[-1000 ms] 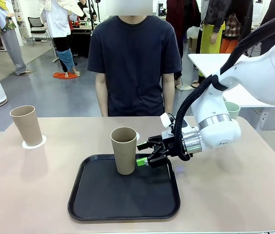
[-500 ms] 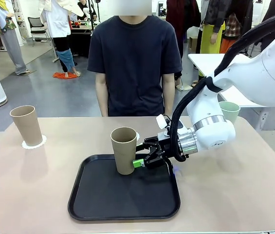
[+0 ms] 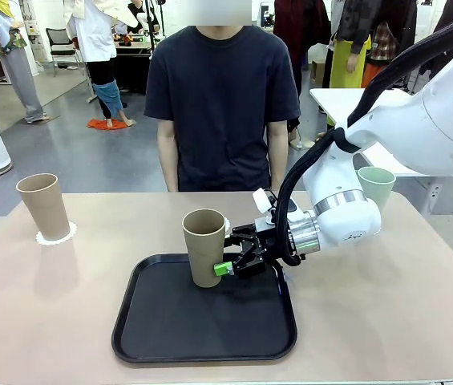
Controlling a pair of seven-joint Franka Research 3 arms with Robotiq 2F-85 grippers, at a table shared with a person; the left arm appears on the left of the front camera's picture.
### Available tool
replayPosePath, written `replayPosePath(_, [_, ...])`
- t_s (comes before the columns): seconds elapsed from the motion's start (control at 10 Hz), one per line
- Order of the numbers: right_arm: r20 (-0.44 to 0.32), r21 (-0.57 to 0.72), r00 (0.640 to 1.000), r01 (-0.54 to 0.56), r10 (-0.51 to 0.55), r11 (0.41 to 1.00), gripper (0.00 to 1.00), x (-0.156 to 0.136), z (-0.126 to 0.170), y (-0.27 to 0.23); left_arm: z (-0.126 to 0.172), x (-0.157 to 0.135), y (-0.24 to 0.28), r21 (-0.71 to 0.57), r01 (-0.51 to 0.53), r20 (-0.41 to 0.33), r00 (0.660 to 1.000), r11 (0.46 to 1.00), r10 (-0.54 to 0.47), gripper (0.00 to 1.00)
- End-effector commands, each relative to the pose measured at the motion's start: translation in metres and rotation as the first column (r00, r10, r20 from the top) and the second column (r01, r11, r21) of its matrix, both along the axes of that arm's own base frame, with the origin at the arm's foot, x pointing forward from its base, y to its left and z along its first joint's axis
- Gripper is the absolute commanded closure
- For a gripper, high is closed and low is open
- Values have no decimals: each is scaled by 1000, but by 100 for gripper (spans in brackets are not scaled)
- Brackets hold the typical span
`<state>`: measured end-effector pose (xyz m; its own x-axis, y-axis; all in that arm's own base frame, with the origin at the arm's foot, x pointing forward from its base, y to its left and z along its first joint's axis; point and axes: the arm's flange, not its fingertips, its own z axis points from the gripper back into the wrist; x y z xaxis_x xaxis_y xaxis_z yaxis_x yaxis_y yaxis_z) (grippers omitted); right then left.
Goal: Place coasters on the table and set cups on them.
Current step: Take one Reusable plastic cup from the Flat Tray and place it on a coaster set by the human.
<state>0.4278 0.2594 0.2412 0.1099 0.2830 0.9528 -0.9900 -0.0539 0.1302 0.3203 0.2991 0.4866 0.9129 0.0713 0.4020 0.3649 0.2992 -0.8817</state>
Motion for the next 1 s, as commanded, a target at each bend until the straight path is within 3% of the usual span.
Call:
replayPosePath(0.0, [25,41,999,21,-22,999,0,4,-5,9,2,-1,1,3,-10,-6,1000,1000,10,0])
replayPosePath(0.9, [-44,76,999,-11,14,997,0,11,-8,35,2,-1,1,3,-10,-6,1000,1000,10,0])
